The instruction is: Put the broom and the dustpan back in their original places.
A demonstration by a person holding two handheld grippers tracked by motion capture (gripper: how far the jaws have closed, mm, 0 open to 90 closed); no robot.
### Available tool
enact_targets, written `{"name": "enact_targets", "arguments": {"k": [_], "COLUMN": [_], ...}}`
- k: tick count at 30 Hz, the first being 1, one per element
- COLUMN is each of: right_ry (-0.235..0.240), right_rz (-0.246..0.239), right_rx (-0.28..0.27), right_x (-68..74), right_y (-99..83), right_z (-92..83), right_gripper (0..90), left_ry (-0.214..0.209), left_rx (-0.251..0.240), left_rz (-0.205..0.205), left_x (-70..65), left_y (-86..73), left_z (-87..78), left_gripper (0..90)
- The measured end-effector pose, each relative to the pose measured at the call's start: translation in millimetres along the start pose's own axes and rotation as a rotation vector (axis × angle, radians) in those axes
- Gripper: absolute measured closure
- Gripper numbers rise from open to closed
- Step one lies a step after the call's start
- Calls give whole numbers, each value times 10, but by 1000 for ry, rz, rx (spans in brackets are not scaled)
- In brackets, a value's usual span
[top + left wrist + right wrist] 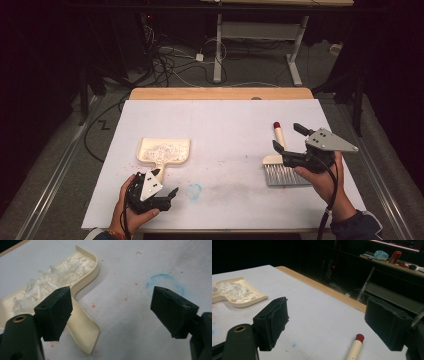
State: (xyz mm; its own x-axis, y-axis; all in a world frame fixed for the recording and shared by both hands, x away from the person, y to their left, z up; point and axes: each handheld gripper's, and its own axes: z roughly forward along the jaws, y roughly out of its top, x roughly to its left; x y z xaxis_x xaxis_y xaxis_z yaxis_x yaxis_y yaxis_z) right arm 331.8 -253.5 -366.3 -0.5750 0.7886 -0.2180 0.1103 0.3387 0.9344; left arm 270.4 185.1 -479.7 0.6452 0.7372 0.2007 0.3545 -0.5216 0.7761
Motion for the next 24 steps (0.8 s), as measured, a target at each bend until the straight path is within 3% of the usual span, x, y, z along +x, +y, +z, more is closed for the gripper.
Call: {"name": "enact_targets", "arguments": {"k": [24], "right_ry": [25], "right_rz": [-52], "right_rx": [18], "right_x": [64], "right_y": [-103], "right_z": [-258], "right_gripper": [198], "left_ry": [-1], "left_rx": [6], "left_rz": [27], "left_x": [-14], "left_y": [9], "left_z": [20], "left_gripper": [173]}}
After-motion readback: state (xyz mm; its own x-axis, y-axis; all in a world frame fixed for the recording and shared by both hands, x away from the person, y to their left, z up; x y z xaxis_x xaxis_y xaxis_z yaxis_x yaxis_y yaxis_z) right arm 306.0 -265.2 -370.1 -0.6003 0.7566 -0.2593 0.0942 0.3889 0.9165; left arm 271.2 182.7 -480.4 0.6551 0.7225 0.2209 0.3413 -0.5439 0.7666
